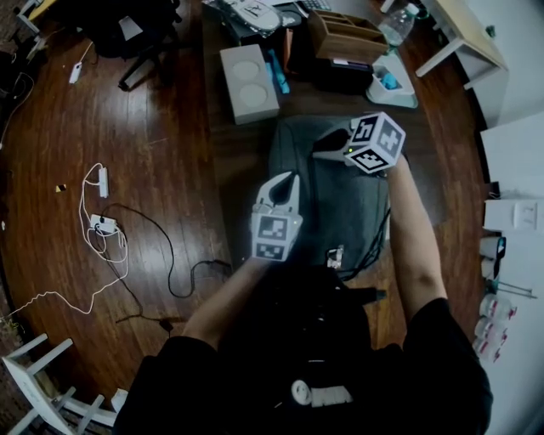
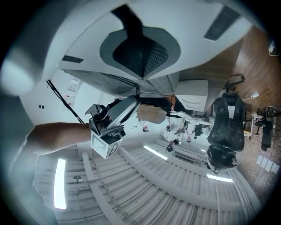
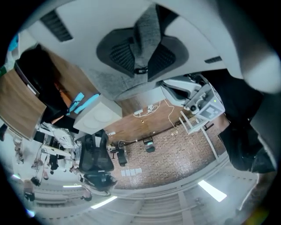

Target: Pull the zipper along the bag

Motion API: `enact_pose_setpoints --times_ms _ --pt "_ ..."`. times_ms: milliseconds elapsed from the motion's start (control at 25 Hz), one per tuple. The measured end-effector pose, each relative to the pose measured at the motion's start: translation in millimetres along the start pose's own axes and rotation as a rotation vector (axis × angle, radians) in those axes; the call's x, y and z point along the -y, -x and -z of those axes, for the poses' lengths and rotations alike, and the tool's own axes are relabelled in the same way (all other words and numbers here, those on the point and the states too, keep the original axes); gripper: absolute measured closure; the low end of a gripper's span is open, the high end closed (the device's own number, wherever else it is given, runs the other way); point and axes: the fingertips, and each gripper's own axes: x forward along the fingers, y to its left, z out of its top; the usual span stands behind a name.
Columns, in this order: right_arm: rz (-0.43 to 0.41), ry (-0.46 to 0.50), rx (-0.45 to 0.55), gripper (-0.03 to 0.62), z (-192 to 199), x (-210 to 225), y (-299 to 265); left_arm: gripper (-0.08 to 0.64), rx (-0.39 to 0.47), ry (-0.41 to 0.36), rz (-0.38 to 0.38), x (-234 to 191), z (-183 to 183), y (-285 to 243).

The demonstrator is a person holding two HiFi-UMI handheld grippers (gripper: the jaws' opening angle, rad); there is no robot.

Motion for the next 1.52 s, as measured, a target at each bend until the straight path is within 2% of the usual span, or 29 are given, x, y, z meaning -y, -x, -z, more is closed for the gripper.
enact_pose_setpoints --times_ms 80,160,200,320,400,560,720,880,1000,1120,1200,1240,1400,1520 --pt "-0.012 0.008 0.02 0.479 -5.0 -5.4 3.0 0.568 0.0 0.002 -0.001 -1.6 0.5 -0.8" --pt "0.009 0.048 -0.005 0.485 -4.1 -9.2 2.3 0.568 -0.001 0.003 -0.004 -2.0 1.1 -1.3" --pt "0.034 0.079 -0.027 0.503 -3.4 -10.8 2.4 0.568 -0.001 0.003 -0.004 -1.6 1.3 -1.5" --pt "0.147 0.216 -0.123 0.502 -1.8 -10.5 -1.8 0.568 0.0 0.002 -0.004 -1.4 1.6 -1.5" --pt "0.178 0.254 -0.144 0.505 -1.8 -7.9 -7.5 0.568 -0.001 0.002 -0.007 -1.7 1.9 -1.8" --pt "0.115 0.181 -0.109 0.509 -4.4 -17.4 -2.4 0.568 -0.002 0.001 -0.007 -1.2 1.8 -2.9" --pt "0.114 0.26 -0.248 0.515 17.9 -27.9 -9.3 0.568 0.001 0.004 -0.008 -1.3 1.7 -2.7" --pt "0.214 0.303 -0.215 0.514 23.2 -20.4 -17.5 0.568 0.001 0.004 -0.011 -2.7 1.5 -2.5" --pt "0.268 0.26 -0.177 0.523 24.7 -15.5 -17.2 0.568 0.001 0.003 -0.011 -2.7 2.5 -2.8" --pt "0.321 0.231 -0.204 0.523 29.1 -12.9 -22.4 0.568 -0.002 0.0 -0.013 -3.8 2.8 -3.4" --pt "0.356 0.269 -0.227 0.537 29.8 -14.4 -23.6 0.568 -0.005 -0.003 -0.014 -4.0 3.3 -2.4" --pt "0.374 0.302 -0.24 0.58 28.4 -15.6 -21.6 0.568 -0.004 -0.003 -0.011 -3.1 3.3 -2.3" --pt "0.456 0.425 -0.305 0.58 22.3 -19.3 -13.3 0.568 -0.004 -0.007 0.0 -1.8 2.8 -3.3" --pt "0.519 0.439 -0.31 0.581 19.3 -27.1 -9.6 0.568 -0.006 -0.008 0.006 -2.3 3.1 -3.0"
